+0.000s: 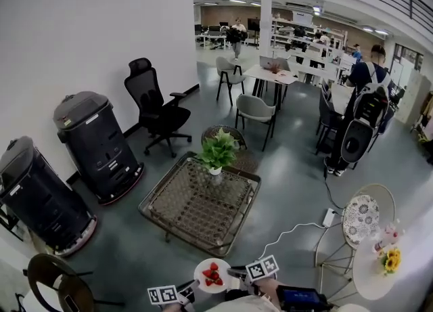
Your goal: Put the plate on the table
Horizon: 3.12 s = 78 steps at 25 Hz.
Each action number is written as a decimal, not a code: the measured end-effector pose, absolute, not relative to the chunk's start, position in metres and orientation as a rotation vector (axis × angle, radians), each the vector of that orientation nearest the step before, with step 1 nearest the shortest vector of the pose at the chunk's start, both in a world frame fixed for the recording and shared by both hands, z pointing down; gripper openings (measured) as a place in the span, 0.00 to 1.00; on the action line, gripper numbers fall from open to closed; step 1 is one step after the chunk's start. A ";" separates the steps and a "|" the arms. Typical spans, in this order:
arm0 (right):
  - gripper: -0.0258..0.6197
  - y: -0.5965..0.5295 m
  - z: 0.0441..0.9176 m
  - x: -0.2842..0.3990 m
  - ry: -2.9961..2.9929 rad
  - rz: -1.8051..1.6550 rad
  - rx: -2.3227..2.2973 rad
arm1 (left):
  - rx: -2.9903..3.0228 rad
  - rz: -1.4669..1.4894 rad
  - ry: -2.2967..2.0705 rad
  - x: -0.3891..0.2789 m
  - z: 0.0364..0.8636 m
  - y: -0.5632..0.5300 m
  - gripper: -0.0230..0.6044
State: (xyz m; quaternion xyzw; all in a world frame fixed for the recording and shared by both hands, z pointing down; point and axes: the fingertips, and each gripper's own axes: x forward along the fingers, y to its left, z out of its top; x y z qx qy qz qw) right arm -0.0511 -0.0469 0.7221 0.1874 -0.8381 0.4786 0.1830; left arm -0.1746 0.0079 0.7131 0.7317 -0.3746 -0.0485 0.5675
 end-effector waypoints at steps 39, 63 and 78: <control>0.09 -0.249 0.745 -0.043 -2.347 1.539 0.354 | 1.575 0.004 -0.983 -0.161 0.722 -0.197 0.06; 0.09 -0.310 0.809 -0.124 -2.079 1.543 0.296 | 1.437 -0.028 -0.955 -0.239 0.791 -0.252 0.06; 0.09 -0.351 0.869 -0.149 -1.934 1.490 0.270 | 1.319 -0.036 -0.881 -0.262 0.858 -0.290 0.06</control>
